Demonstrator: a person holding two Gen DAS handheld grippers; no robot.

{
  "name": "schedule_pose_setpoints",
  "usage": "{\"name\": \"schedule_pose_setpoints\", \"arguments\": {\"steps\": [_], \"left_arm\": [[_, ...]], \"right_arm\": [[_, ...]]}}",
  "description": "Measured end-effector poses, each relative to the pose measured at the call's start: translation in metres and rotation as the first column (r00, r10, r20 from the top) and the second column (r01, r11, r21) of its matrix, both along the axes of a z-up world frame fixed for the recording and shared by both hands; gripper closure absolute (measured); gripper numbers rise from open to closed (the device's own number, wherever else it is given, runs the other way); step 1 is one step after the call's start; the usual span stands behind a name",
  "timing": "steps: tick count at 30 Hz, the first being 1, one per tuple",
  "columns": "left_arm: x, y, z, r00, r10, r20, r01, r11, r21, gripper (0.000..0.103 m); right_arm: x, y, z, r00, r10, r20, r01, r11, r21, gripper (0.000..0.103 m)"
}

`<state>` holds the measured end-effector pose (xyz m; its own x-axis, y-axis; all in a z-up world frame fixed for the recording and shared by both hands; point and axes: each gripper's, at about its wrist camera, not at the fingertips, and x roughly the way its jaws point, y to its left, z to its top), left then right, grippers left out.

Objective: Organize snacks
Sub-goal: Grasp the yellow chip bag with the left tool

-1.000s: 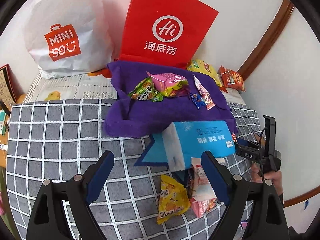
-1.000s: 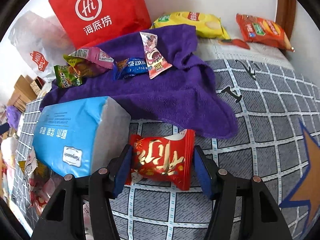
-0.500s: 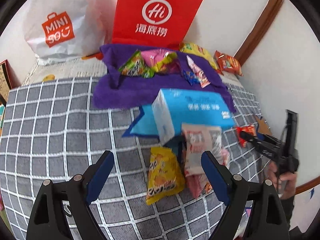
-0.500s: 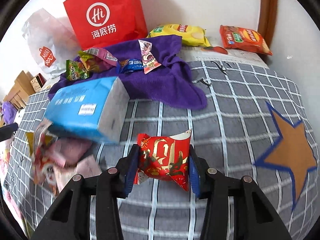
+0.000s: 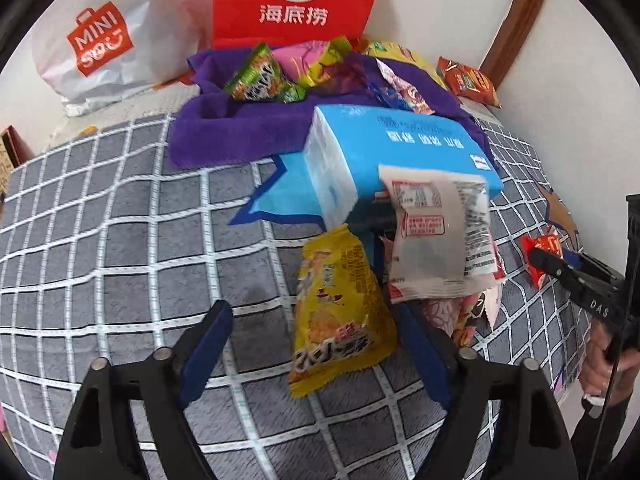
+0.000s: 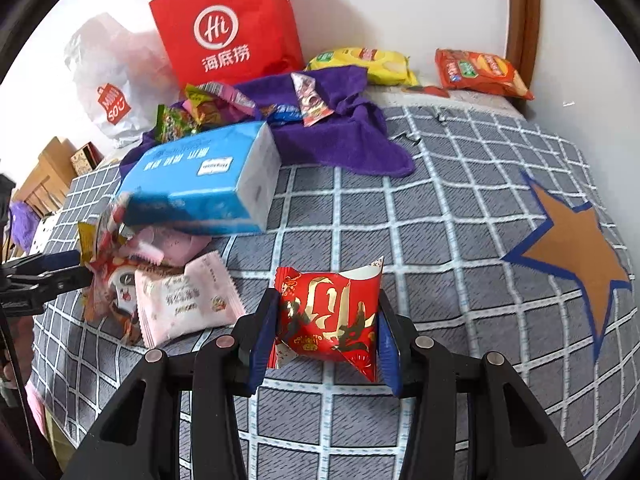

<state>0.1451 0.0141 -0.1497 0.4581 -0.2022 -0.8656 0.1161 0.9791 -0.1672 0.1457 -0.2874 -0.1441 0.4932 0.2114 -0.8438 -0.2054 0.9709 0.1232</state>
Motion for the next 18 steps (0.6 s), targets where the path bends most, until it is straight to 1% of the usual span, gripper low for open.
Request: {"name": "schedule_pose_setpoints", "arguments": {"steps": [1,3,5,6,9,11,13,14,17,18], "left_arm": [[0.002,-0.001,-0.002,1.0,-0.003,-0.002,0.003,1.0,0.002,0.033],[0.004,-0.001,-0.006,1.0,-0.013,-0.008,0.013,1.0,-0.014,0.051],[0.003,0.005,-0.006,1.0,-0.017,-0.014,0.016,0.998,-0.068,0.06],[0.001,0.007,-0.005,1.0,-0.009,-0.011,0.008,0.997,-0.078,0.062],[-0.001,0.017,-0.001,1.0,0.017,0.01,-0.017,0.997,-0.075,0.063],[-0.003,0.022,-0.002,0.999,0.044,0.032,-0.043,0.998,-0.049,0.063],[-0.003,0.021,-0.006,0.998,0.043,0.047,-0.041,0.998,-0.047,0.062],[-0.004,0.02,-0.008,0.997,0.05,0.067,-0.047,0.998,-0.046,0.06],[-0.005,0.02,-0.012,0.993,0.061,0.097,-0.055,0.997,-0.062,0.06],[-0.004,0.02,-0.014,0.992,0.065,0.104,-0.057,0.996,-0.071,0.059]], "right_arm": [[0.0,0.002,-0.002,1.0,0.007,-0.004,-0.007,1.0,0.003,0.058],[0.001,0.007,-0.005,1.0,0.019,-0.009,-0.019,1.0,0.004,0.058],[0.003,0.012,-0.007,1.0,0.026,-0.003,-0.026,1.0,0.002,0.058],[0.003,0.014,-0.008,1.0,0.027,0.003,-0.027,1.0,-0.002,0.058],[0.005,0.019,-0.01,0.999,0.032,0.033,-0.031,0.999,-0.037,0.057],[0.007,0.022,-0.015,0.998,0.026,0.048,-0.023,0.998,-0.064,0.057],[0.009,0.022,-0.019,0.998,0.029,0.063,-0.025,0.998,-0.062,0.057],[0.01,0.023,-0.022,0.996,0.032,0.081,-0.027,0.998,-0.062,0.057],[0.01,0.023,-0.023,0.992,0.032,0.122,-0.024,0.997,-0.067,0.056],[0.011,0.023,-0.024,0.992,0.036,0.118,-0.029,0.998,-0.063,0.056]]}}
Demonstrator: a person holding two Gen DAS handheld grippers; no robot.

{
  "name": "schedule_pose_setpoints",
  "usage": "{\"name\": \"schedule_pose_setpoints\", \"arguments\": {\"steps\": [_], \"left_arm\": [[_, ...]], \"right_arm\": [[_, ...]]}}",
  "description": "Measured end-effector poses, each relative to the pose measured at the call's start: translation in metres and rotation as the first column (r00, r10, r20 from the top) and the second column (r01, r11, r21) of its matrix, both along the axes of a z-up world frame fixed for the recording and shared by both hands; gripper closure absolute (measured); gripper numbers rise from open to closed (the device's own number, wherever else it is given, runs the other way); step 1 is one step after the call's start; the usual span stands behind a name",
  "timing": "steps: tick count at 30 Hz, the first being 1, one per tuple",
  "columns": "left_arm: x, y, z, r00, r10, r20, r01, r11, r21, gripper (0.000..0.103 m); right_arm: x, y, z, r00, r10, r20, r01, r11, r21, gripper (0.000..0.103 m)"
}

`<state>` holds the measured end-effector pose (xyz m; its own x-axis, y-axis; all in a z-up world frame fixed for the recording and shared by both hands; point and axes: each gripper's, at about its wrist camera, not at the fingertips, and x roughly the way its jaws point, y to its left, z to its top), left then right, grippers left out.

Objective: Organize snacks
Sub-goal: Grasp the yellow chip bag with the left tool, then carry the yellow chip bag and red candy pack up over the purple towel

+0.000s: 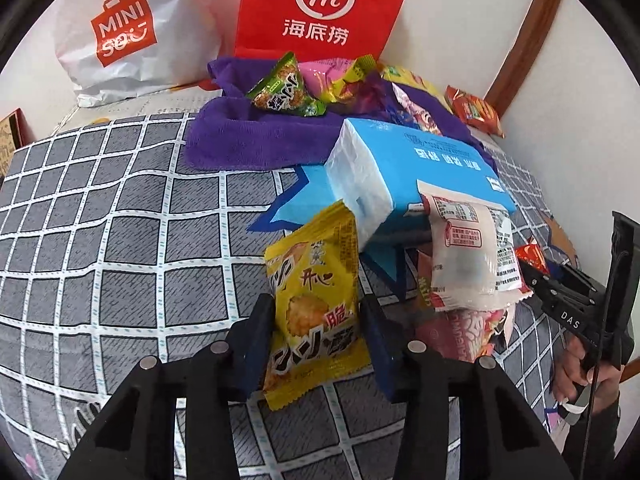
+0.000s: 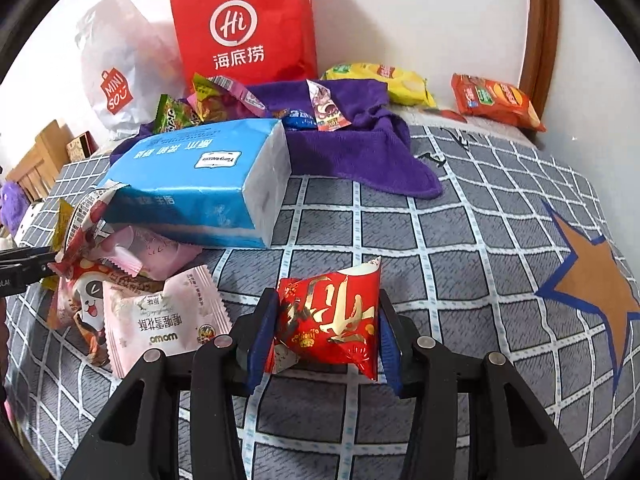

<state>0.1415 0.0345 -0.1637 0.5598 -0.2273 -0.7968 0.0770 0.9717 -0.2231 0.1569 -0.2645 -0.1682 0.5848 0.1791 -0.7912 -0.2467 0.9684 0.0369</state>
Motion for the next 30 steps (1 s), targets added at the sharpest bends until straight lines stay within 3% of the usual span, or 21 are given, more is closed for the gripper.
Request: {"name": "schedule_pose_setpoints", "arguments": {"steps": [5,9,15,20,30], "left_arm": [[0.0,0.004,-0.009,0.999,0.019,0.042,-0.017,0.999,-0.04,0.057],[-0.006,-0.003,-0.012,0.995,0.025,0.094,-0.026,1.0,0.006,0.055],[-0.006,-0.009,-0.011,0.996,0.01,0.092,-0.012,0.999,0.03,0.051],[-0.005,-0.019,-0.011,0.996,-0.002,0.088,-0.007,0.995,0.102,0.05],[-0.006,-0.013,-0.011,0.996,0.007,0.093,-0.012,0.999,0.052,0.051]], "right_arm": [[0.006,-0.006,-0.004,0.999,-0.001,-0.037,0.003,0.999,0.053,0.055],[0.006,-0.005,-0.005,0.999,-0.003,-0.039,0.005,0.999,0.054,0.055],[0.005,-0.002,-0.005,0.999,0.005,-0.04,-0.003,0.999,0.048,0.052],[0.006,-0.001,-0.006,0.999,0.008,-0.04,-0.006,0.999,0.039,0.051],[0.007,-0.008,-0.005,0.999,-0.006,-0.043,0.01,0.996,0.084,0.056]]}}
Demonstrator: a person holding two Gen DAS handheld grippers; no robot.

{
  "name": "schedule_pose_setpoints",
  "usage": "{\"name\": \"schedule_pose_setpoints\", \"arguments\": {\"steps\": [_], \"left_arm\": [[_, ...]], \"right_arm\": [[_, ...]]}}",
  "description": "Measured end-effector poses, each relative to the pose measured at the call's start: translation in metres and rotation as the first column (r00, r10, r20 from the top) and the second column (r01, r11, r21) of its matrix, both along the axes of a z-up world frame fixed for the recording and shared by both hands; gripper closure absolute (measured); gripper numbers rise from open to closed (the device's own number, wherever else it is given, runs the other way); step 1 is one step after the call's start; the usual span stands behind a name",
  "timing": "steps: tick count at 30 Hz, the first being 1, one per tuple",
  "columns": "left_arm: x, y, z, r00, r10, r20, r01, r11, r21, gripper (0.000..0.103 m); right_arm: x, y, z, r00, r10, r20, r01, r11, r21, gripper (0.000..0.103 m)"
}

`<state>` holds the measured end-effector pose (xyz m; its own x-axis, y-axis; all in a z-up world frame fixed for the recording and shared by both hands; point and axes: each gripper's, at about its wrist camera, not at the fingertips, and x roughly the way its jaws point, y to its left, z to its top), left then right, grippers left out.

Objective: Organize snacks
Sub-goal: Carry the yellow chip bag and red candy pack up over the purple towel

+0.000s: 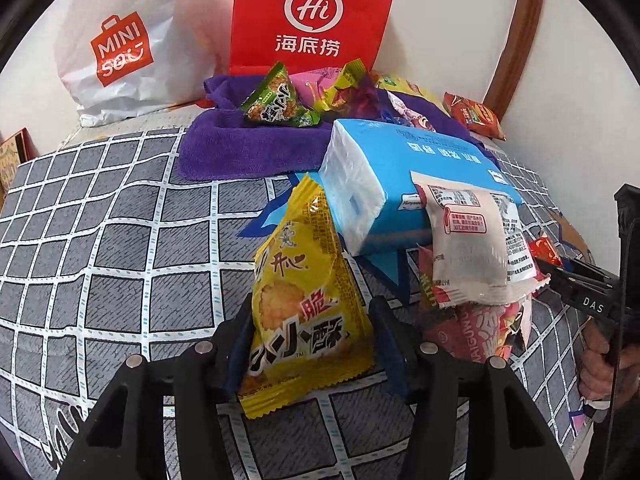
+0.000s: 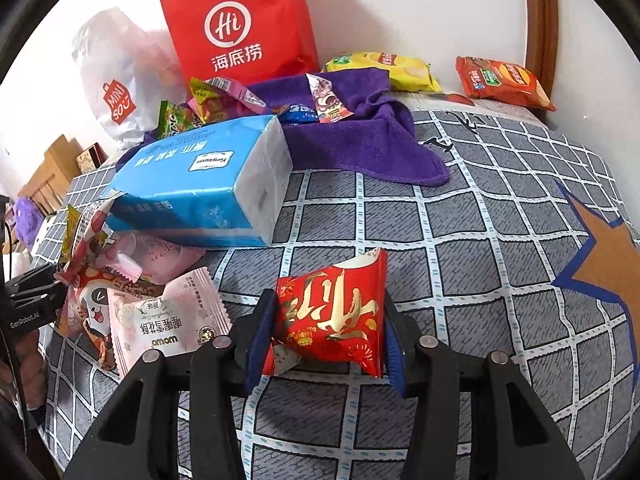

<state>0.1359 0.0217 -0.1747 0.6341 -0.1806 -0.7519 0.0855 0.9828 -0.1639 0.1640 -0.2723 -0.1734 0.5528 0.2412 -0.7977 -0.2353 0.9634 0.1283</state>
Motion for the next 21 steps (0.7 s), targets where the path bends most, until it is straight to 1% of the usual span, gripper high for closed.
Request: {"name": "schedule_pose_setpoints", "arguments": {"steps": [8,13,15,18,21], "left_arm": [[0.0,0.008,0.001,1.0,0.0,0.003,0.0,0.999,-0.048,0.051],[0.0,0.015,0.0,1.0,0.007,0.006,-0.007,0.995,-0.097,0.051],[-0.001,0.013,0.001,1.0,0.009,0.006,-0.008,0.996,-0.092,0.051],[0.0,0.007,0.001,1.0,0.008,0.002,-0.008,0.999,-0.05,0.051],[0.0,0.005,0.001,1.0,0.007,0.001,-0.007,0.999,-0.034,0.051]], "right_arm": [[0.0,-0.005,0.0,1.0,-0.013,-0.003,0.013,0.999,0.036,0.057],[0.0,0.0,0.0,1.0,-0.01,0.002,0.01,1.0,-0.003,0.057],[0.0,-0.001,0.0,1.0,-0.01,0.002,0.01,1.0,-0.002,0.057],[0.0,0.0,0.0,1.0,-0.011,0.0,0.011,1.0,0.004,0.057],[0.0,0.004,0.0,1.0,0.005,0.004,-0.005,0.999,-0.032,0.055]]}}
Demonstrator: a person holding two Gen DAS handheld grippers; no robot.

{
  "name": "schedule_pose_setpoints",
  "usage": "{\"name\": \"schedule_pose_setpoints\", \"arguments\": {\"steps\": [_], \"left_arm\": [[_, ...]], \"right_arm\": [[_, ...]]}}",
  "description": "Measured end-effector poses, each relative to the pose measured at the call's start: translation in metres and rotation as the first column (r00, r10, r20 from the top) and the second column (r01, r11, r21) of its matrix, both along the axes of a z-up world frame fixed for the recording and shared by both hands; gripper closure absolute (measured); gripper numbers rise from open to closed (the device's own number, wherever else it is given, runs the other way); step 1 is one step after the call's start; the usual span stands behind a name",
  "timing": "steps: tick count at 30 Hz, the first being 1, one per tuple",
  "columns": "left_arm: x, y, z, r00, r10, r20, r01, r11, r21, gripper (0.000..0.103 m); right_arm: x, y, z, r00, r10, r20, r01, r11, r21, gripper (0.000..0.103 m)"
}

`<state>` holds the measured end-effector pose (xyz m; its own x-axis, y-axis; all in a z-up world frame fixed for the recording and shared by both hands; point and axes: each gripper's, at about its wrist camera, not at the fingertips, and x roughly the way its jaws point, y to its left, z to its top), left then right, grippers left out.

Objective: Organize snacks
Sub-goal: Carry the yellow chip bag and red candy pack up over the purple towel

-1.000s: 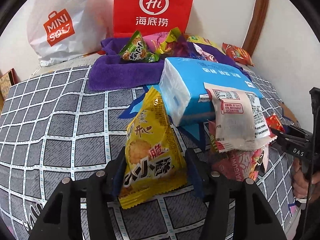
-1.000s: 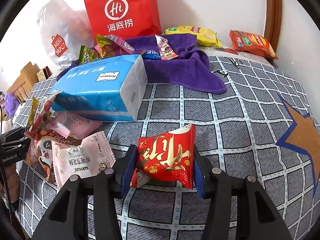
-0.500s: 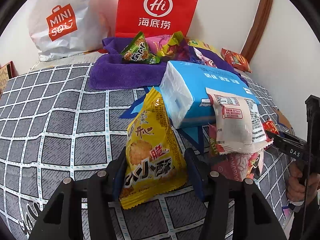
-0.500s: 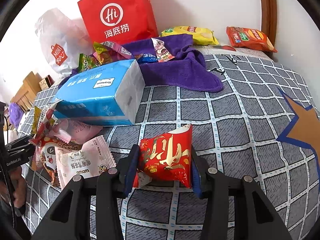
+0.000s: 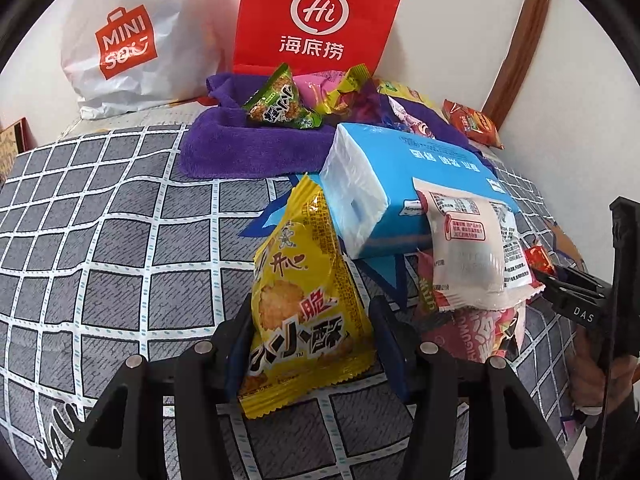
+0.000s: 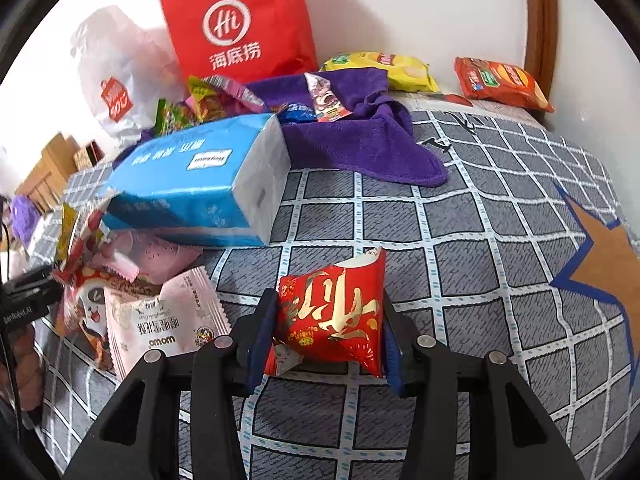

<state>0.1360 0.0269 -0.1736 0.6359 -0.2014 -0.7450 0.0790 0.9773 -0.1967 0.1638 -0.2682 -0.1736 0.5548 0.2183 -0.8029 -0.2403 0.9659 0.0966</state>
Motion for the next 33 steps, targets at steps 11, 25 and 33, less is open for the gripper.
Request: {"name": "schedule_pose_setpoints", "arguments": {"steps": [11,25,33], "left_arm": [[-0.001,0.005,0.002,1.0,0.01,0.003,-0.01,1.0,-0.021,0.054],[-0.022,0.014,0.056,0.999,0.015,0.028,-0.014,0.999,-0.04,0.054],[-0.01,0.006,0.1,0.998,-0.025,0.062,0.027,0.999,-0.042,0.054]], "right_arm": [[-0.001,-0.004,0.0,1.0,-0.003,0.006,0.002,1.0,0.015,0.059],[-0.022,-0.001,0.064,0.992,-0.028,0.121,0.025,0.999,0.032,0.059],[-0.009,0.02,0.116,0.984,-0.016,0.178,0.008,0.999,0.043,0.059]]}}
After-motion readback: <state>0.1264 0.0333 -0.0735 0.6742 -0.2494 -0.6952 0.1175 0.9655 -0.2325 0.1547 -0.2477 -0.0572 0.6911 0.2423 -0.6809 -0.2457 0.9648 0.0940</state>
